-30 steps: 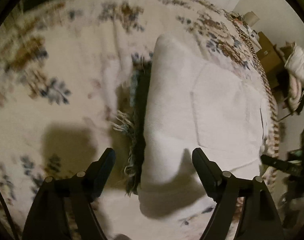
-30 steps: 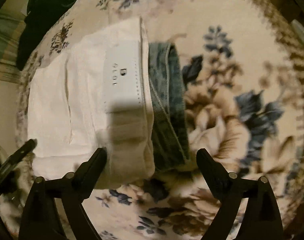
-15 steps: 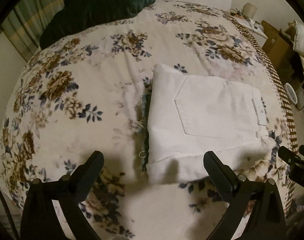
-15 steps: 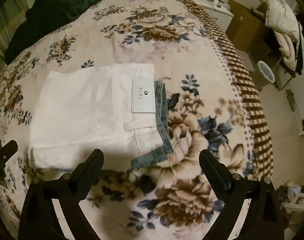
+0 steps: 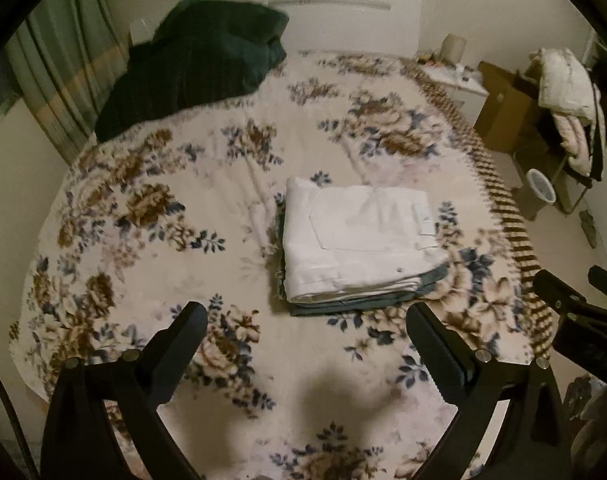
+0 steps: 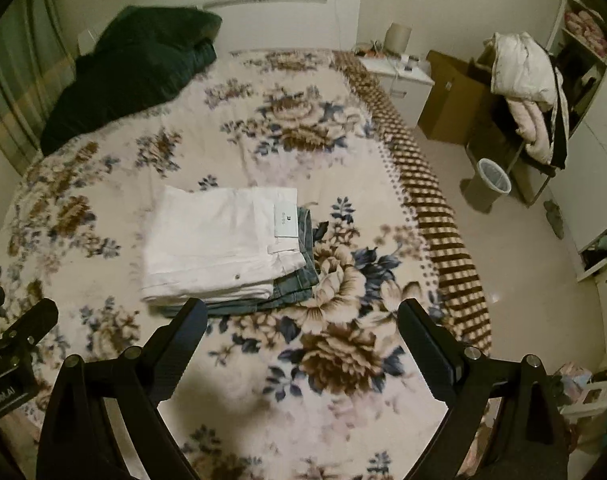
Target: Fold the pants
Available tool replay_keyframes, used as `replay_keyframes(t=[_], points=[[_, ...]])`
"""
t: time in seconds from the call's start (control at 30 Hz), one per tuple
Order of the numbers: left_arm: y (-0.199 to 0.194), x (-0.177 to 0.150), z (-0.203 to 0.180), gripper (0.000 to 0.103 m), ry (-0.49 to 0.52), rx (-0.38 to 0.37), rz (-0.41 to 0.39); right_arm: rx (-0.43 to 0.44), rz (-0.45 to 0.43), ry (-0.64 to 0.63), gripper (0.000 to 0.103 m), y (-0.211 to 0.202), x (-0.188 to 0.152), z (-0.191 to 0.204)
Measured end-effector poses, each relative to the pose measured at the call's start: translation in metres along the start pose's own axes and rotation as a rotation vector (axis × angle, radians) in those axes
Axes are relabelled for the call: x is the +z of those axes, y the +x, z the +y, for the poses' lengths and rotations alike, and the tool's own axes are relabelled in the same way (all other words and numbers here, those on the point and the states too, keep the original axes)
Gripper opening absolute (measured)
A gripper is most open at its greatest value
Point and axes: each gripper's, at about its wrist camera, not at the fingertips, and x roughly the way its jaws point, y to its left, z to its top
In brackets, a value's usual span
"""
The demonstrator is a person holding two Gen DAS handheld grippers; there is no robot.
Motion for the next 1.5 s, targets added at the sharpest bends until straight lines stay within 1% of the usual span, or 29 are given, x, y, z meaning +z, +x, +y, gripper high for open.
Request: replay_keyframes(t=[0.1, 0.17, 0.33, 0.4, 0.6, 0.73, 0.83, 1.03, 1.2, 1.27, 1.33, 1.5], points=[[-0.051, -0.008, 0.000, 0.102, 0.005, -0.001, -0.038, 0.016, -0.020, -0.003, 0.098, -0.055, -0.010, -0.004], [-0.078, -0.012, 0.000, 0.102, 0.008, -0.007, -0.057, 0.027, -0.045, -0.008, 0.098, -0.094, -0.017, -0.006], [-0.149, -0.025, 0.001, 0.102, 0.006, 0.010, -0.122, 0.040, -0.100, -0.035, 0.098, -0.188, -0.038, -0.008], [-0.175, -0.032, 0.001, 0.102, -0.002, 0.010, -0.147, 0.048, -0.121, -0.039, 0.098, -0.216, -0.046, -0.010], [-0.230, -0.048, 0.006, 0.102, -0.024, -0.007, -0.189, 0.083, -0.181, -0.019, 0.098, -0.306, -0.070, -0.022], [-0.264, -0.060, 0.004, 0.102, -0.016, -0.009, -0.235, 0.093, -0.226, -0.023, 0.098, -0.353, -0.081, -0.025], [-0.281, -0.066, 0.004, 0.102, -0.019, -0.010, -0.261, 0.094, -0.255, -0.029, 0.098, -0.381, -0.087, -0.026], [-0.305, -0.072, 0.007, 0.102, -0.039, -0.005, -0.321, 0.103, -0.287, -0.029, 0.098, -0.414, -0.096, -0.028], [-0.312, -0.073, 0.005, 0.102, -0.047, 0.004, -0.350, 0.111, -0.280, -0.022, 0.098, -0.420, -0.101, -0.032], [-0.310, -0.073, 0.004, 0.102, -0.047, 0.010, -0.347, 0.109, -0.272, -0.014, 0.102, -0.414, -0.098, -0.036], [-0.305, -0.072, 0.003, 0.103, -0.046, 0.011, -0.356, 0.111, -0.269, 0.004, 0.102, -0.404, -0.096, -0.042], [-0.276, -0.067, -0.002, 0.103, -0.049, 0.003, -0.328, 0.082, -0.248, 0.030, 0.102, -0.363, -0.083, -0.054]])
